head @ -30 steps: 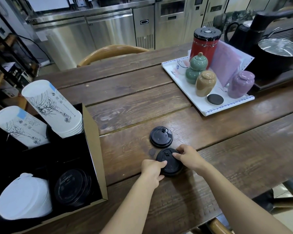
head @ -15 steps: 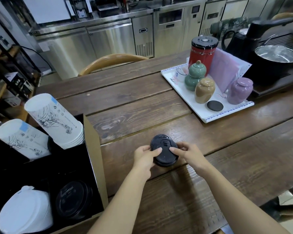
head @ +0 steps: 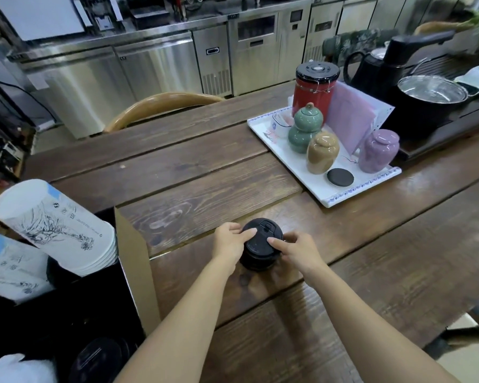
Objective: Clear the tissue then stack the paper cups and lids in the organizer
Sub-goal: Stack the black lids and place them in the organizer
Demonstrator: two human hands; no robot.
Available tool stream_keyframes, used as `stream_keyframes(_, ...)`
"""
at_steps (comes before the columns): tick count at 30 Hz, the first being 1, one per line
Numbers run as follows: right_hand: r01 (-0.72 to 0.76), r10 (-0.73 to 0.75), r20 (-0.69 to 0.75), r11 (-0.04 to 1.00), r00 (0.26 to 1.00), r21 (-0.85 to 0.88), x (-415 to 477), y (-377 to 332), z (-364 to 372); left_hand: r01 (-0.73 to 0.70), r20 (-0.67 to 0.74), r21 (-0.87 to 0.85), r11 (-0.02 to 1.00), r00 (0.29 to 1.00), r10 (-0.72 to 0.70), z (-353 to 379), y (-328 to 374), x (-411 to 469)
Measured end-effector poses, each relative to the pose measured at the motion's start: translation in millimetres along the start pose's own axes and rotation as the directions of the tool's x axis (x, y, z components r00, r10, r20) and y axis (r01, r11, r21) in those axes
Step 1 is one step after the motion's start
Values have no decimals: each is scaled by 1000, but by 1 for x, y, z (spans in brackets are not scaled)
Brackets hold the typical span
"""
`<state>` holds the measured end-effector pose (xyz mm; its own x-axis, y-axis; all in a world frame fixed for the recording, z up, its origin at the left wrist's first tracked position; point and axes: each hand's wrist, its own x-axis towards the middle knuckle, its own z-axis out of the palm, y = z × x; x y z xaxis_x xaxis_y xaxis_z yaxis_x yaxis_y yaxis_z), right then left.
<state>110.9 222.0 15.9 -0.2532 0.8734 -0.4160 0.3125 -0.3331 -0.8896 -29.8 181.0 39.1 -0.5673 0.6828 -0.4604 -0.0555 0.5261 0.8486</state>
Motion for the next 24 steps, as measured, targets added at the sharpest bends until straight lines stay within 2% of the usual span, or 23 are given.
stream_keyframes(5,-34,34,0,998,999,-47,4,6,7,26,2,26,999,1000,-26,-1,-14,7)
stream_keyframes(10,-45,53,83,994,995,-103,6,12,12,57,2,65,996,998,-57,-3,-24,11)
stream_keyframes(14,-65,81,114,989,990,-136,8,11,12,143,57,73,987,987,-147,-5,-22,11)
stream_keyframes(20,-59,70,96,991,993,-117,8,5,15,303,175,-82,949,942,-286,-11,-18,4)
stream_keyframes(24,-87,91,126,996,988,-36,6,2,18,343,210,-219,913,931,-299,-22,-19,-2)
